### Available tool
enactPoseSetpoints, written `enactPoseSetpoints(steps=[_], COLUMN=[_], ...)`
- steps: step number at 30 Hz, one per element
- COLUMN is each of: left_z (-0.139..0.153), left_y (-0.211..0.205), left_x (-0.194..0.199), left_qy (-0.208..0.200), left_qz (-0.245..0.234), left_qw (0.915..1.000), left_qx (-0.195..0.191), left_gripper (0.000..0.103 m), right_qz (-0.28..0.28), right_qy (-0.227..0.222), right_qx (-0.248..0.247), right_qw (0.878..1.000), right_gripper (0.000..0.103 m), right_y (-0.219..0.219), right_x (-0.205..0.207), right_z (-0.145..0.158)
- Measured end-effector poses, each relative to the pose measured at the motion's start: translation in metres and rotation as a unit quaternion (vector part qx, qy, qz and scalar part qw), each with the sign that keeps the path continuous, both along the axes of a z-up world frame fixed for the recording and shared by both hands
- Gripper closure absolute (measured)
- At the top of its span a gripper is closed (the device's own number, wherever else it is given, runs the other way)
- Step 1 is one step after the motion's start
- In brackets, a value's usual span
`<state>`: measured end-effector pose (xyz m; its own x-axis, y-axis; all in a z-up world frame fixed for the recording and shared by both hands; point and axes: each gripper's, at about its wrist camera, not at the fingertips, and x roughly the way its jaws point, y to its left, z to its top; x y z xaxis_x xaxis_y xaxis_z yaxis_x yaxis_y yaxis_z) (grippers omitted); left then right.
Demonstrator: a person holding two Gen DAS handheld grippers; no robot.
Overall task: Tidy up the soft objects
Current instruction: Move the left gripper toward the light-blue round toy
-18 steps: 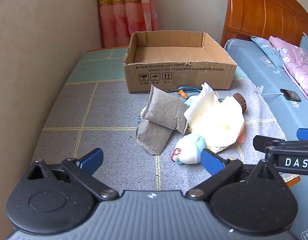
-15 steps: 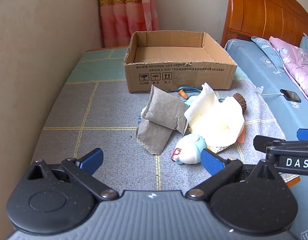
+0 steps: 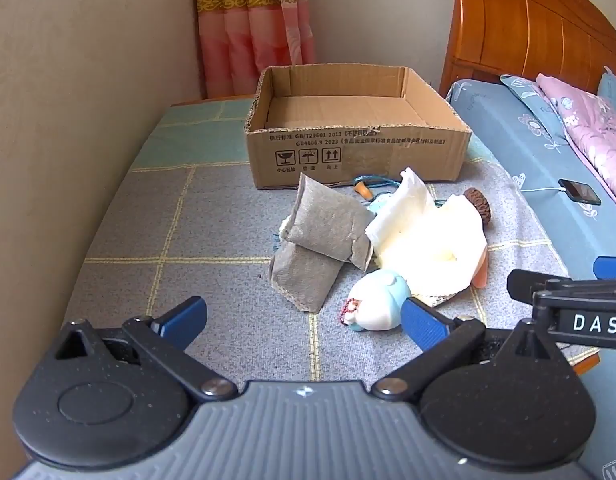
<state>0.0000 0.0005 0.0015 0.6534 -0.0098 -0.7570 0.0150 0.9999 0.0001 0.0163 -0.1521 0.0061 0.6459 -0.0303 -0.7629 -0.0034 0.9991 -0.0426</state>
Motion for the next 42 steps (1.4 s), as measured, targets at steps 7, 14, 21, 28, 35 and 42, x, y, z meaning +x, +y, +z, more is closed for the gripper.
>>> enactPoseSetpoints(steps=[7,14,21,28,35,42], left_z=[0.001,0.0027,0.0037,0.0034,0.0038,0.0054], left_y=[-0.0007,0.0005,0.0003,-0.0001,0.0,-0.001], left_x=[-0.0008,-0.0006,-0.0005,-0.0011,-0.0008,-0.0016], left_qy=[-0.001,-0.001,-0.003,-0.004,-0.006,-0.008], left_qz=[0.001,0.001,0.0,0.0,0.001,0.001], left_qw=[1.0,1.0,1.0,1.0,1.0,0.9999], left_qx=[0.001,0.001,0.003,0.004,0.004,0.007], left_gripper=[0.001,0.001,0.001,0.001,0.001,0.001], right_qz=[0.0,0.0,0.0,-0.001,-0.001,-0.001], right_qy=[-0.003,-0.004,-0.007,-0.01,-0.012,-0.014], right_qx=[0.002,0.001,0.002,0.001,0.001,0.002], right_qw=[1.0,1.0,1.0,1.0,1.0,1.0], right_gripper=[0.0,0.0,0.0,0.0,0.0,0.0], right_y=[-0.0009,-0.0006,-0.0007,-0.001,-0.0007,-0.0006], right_x=[-0.001,-0.0007,-0.0011,-0.0024,-0.0024,-0.0036], right_z=[0.0004,0.0011,0.0031,0.0036,0.0046,0.0061])
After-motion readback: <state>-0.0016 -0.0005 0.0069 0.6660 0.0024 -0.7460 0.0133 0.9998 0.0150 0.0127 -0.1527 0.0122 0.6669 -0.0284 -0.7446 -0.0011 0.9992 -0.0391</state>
